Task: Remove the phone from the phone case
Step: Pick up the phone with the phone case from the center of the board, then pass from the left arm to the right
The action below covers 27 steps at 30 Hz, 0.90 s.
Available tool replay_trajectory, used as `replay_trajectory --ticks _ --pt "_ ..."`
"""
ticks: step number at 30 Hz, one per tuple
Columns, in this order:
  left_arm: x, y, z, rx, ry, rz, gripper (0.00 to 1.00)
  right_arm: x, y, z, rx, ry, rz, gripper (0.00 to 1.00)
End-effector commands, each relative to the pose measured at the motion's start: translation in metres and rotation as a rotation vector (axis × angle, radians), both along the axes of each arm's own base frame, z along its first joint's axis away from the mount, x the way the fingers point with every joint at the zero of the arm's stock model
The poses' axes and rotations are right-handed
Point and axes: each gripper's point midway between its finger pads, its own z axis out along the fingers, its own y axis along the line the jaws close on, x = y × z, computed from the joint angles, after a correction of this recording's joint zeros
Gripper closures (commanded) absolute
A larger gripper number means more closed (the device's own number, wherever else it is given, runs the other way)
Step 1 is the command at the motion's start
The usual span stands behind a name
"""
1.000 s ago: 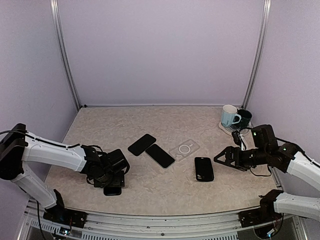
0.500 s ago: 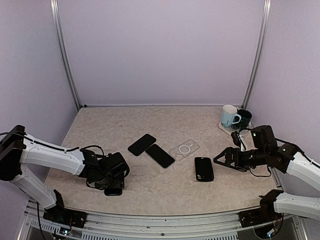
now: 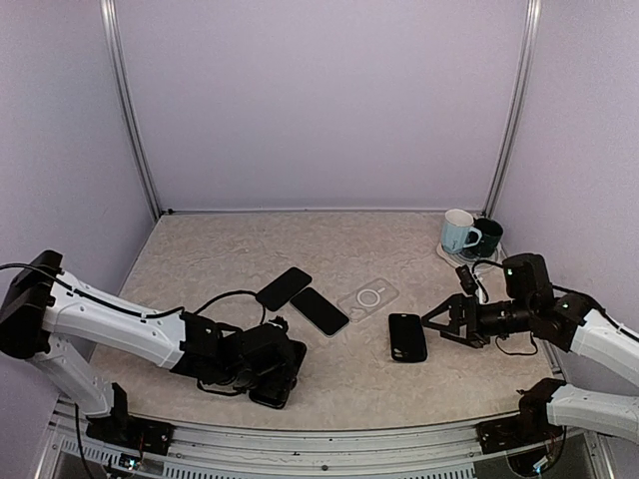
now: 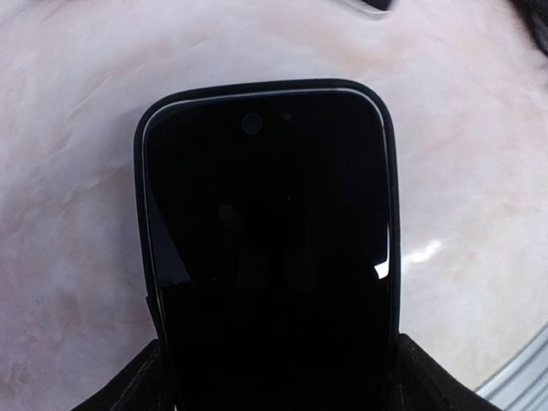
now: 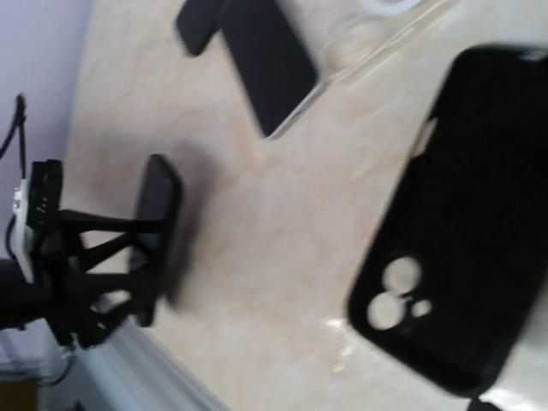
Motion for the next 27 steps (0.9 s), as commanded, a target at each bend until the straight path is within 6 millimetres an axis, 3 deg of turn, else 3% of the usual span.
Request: replay_trajectory --ticks 1,7,14,20,27 --pt "-0.003 -0.074 0.045 -0.146 -0.119 -0.201 0.34 -0.014 0.015 0.018 0.159 0.021 0.07 0.04" --pt "-0.017 -0.138 0.069 -0.223 -0.155 -0.367 0.34 -0.026 0.022 0.024 0.226 0.041 0.11 0.05" --pt "-0.026 -0.194 0.09 -0.289 -0.176 -0.485 0.35 -0.035 0.023 0.01 0.226 0.09 0.124 0.11" --pt "-0.029 -0.219 0.101 -0.316 -0.191 -0.543 0.35 -0.041 0.028 0.002 0.232 0.117 0.136 0.19" --pt "-0.032 -0.231 0.103 -0.324 -0.201 -0.594 0.35 -0.044 0.034 -0.008 0.252 0.152 0.139 0.32"
